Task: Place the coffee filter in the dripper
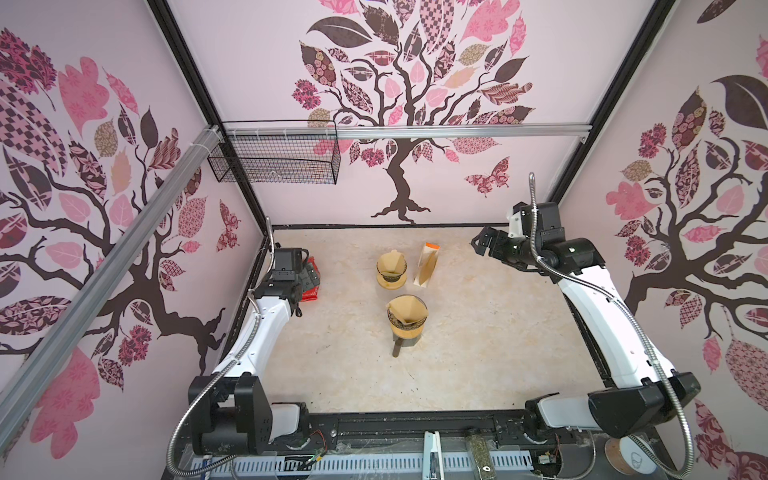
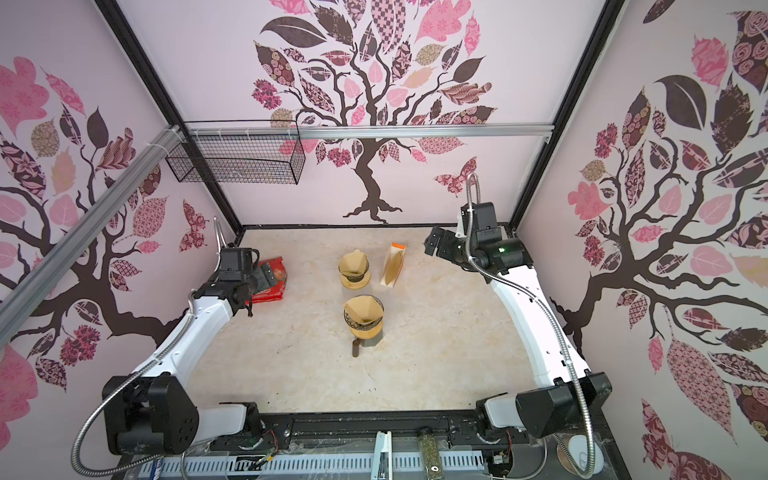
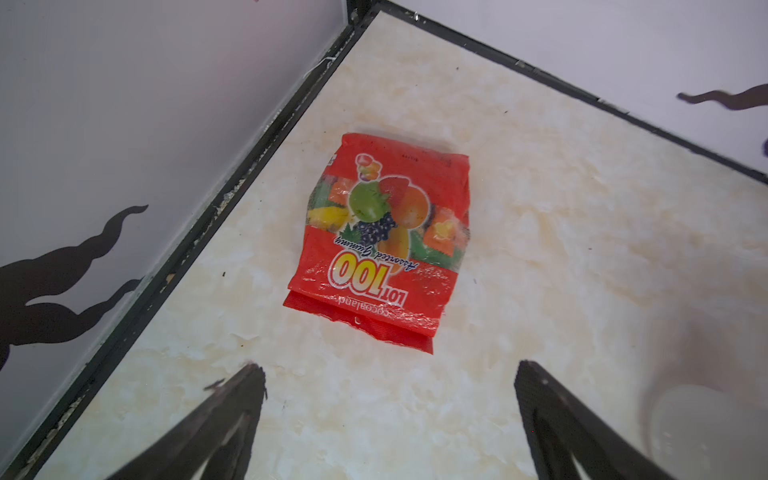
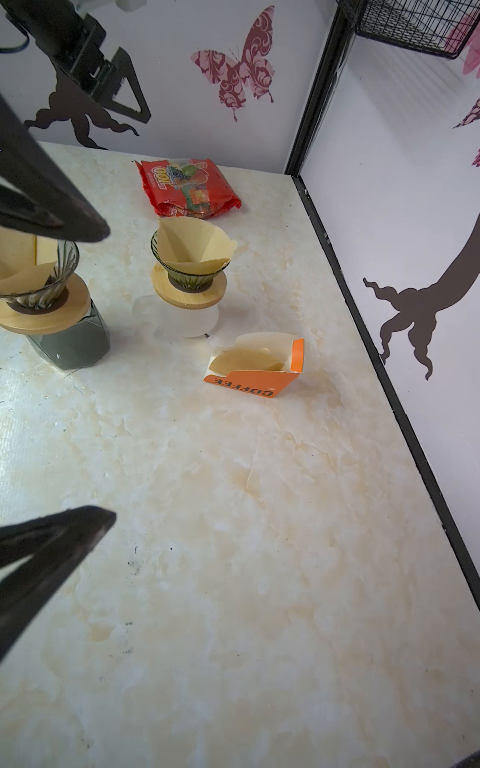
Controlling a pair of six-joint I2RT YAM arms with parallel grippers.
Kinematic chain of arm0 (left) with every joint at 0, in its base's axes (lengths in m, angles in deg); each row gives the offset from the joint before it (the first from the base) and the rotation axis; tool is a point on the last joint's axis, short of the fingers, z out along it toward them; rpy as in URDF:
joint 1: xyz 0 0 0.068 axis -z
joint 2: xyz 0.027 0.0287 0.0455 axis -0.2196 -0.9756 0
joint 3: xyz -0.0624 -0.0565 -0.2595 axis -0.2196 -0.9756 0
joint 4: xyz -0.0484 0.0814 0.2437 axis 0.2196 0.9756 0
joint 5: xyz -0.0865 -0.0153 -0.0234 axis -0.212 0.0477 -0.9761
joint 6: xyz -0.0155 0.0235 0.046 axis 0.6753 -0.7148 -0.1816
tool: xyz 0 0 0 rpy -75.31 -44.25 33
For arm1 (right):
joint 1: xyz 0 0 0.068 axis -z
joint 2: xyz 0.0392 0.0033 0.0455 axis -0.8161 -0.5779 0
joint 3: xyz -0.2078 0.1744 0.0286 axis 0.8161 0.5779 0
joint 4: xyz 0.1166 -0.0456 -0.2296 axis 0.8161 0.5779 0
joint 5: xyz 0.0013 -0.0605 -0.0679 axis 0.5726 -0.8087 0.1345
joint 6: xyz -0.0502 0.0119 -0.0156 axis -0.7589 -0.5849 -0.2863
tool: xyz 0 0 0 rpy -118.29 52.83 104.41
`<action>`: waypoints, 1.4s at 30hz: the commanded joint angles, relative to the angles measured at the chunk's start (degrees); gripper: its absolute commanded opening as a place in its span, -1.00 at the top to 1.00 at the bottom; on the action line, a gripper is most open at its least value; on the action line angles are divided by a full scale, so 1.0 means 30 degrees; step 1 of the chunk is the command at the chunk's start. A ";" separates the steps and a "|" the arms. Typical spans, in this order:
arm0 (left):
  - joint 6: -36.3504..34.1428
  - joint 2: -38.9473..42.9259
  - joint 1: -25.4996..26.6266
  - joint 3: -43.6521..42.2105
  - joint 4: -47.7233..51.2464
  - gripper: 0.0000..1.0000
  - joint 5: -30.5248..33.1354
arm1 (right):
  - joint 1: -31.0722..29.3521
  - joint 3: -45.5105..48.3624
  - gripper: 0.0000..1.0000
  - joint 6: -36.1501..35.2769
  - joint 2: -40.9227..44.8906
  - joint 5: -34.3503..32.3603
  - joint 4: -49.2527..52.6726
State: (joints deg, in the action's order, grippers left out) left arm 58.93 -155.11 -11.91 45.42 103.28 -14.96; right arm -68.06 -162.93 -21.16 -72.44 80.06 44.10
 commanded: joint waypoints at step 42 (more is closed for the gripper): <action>-0.6342 -0.4885 -0.0320 -1.1914 -2.6703 -0.94 -0.3011 | 0.0668 1.7276 -1.00 -0.5119 0.4268 -1.0034 -2.0304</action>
State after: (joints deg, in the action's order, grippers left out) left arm 40.49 -170.08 -12.80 10.21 25.34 -24.53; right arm -67.43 -113.67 -30.82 -59.00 56.74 -2.39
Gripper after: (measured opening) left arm 0.972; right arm 0.998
